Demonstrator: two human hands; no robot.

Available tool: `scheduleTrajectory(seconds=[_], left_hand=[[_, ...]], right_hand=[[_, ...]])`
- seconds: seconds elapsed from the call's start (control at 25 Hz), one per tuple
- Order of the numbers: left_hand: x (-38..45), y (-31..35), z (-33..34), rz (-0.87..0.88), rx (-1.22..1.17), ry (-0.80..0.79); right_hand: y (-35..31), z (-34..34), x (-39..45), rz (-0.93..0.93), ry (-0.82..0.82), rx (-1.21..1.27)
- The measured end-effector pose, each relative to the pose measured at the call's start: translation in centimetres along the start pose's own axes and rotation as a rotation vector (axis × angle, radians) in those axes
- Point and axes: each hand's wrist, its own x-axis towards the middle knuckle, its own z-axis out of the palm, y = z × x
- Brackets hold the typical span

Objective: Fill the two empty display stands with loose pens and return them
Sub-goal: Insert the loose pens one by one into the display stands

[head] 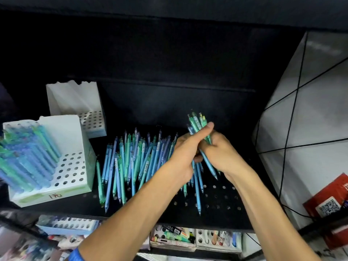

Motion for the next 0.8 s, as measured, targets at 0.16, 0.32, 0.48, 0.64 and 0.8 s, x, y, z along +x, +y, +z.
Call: scheduleTrajectory(seconds=[0.16,0.32,0.48,0.64,0.8], left_hand=[[0.2,-0.8,0.3,-0.034,-0.298,0.142],[0.4,-0.8,-0.6,0.065,-0.269,0.242],[0.2,0.1,-1.6,0.162,-0.243,0.339],[0.9,1.2,-3.4,0.149,-0.296,0.334],[0.6,1.8,-4.0,0.083,-0.45,0.205]], right_hand=[[-1.0,2.0,0.0,-0.065,-0.02,-0.442],[-1.4,1.2,-0.2,0.02,-0.3,-0.361],[-1.7,-0.7,-0.1,-0.019,-0.326,-0.126],[1.3,-2.7,0.2,-0.017,0.05,-0.403],[3.4,-0.7,-1.9,0.189,-0.117,-0.56]])
